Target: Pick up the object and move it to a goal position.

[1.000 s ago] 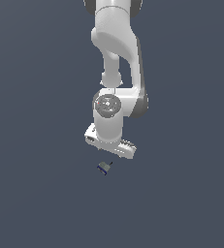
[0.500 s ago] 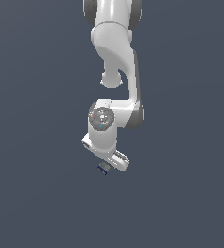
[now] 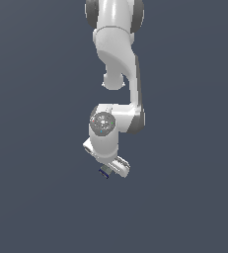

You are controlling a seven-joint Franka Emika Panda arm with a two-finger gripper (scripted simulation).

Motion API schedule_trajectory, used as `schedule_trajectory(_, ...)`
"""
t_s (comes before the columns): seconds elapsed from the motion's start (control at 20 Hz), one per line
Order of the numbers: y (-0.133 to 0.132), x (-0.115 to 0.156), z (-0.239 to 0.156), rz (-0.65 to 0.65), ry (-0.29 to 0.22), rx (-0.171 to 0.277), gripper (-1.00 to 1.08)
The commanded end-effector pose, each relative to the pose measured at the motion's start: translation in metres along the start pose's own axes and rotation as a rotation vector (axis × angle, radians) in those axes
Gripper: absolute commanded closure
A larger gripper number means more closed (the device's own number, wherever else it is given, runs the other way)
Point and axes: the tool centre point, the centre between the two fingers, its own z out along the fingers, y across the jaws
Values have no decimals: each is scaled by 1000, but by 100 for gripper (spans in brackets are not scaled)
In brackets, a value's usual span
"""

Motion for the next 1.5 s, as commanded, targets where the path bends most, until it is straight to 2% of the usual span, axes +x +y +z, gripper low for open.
schedule_trajectory(0.0,0,0,7,1,-1,-1,-92)
schedule_trajectory(0.35,1,-1,41,5,0,0,-92)
schedule_trajectory(0.65,0,1,48,5,0,0,-92)
schedule_trajectory(0.7,0,1,48,5,0,0,108)
schedule_trajectory(1.45,-1,-3,44,5,0,0,108)
